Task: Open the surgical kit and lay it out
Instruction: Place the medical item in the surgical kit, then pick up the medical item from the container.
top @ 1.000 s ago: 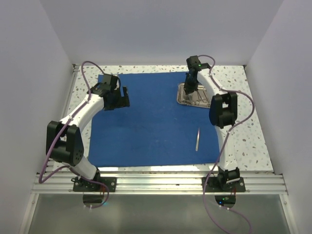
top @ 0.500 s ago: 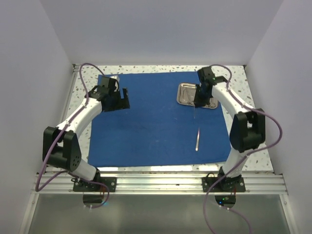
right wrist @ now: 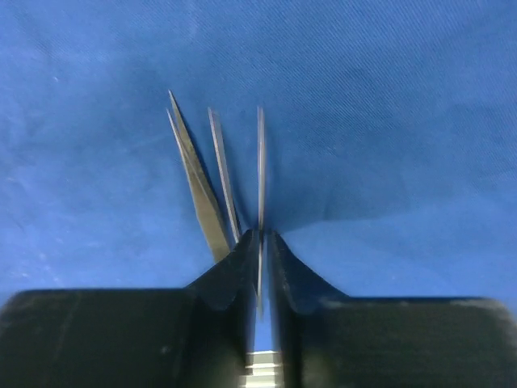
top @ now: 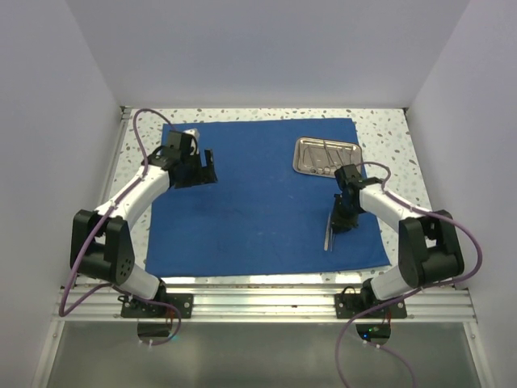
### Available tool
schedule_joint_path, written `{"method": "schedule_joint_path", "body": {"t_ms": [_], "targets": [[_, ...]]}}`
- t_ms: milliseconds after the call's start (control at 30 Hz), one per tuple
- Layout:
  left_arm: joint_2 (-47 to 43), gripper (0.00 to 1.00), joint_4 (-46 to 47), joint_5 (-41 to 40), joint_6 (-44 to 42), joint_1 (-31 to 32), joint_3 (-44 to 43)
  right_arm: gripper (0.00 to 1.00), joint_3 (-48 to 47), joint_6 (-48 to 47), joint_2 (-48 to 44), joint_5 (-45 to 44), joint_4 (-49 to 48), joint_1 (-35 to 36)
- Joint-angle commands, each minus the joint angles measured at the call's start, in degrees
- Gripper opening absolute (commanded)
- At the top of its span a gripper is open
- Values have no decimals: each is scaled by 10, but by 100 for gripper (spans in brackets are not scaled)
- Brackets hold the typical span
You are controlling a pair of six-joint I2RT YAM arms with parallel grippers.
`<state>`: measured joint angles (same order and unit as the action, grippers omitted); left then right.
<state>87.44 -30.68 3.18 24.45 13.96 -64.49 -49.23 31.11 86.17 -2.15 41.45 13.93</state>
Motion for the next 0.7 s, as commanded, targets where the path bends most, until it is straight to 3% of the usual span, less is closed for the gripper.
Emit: {"method": "schedule_joint_path", "body": {"t_ms": [0, 100, 133, 167, 200, 400, 567, 667], "targets": [[-30, 88, 29, -7, -4, 1, -18, 32, -5, 6, -2, 1, -45, 4], [-63, 88, 43, -40, -14, 1, -12, 57, -24, 4, -19, -11, -13, 4], [-75, 90, 68, -54, -17, 1, -5, 63, -31, 2, -25, -21, -3, 4], [-89, 99, 85, -87, -21, 1, 3, 66, -51, 0, -30, -25, 6, 4], [-112, 100, 97, -92, -19, -2, 20, 70, -63, -5, -40, -29, 25, 3], [-86, 100, 69, 21, -17, -61, 7, 70, -216, -26, -4, -20, 53, 4], [-119, 99, 77, 2, -16, -63, 26, 67, -397, -30, 136, 10, 49, 4], [-113, 89, 55, 2, -19, -63, 21, 65, -499, -28, 224, 6, 61, 6]]}}
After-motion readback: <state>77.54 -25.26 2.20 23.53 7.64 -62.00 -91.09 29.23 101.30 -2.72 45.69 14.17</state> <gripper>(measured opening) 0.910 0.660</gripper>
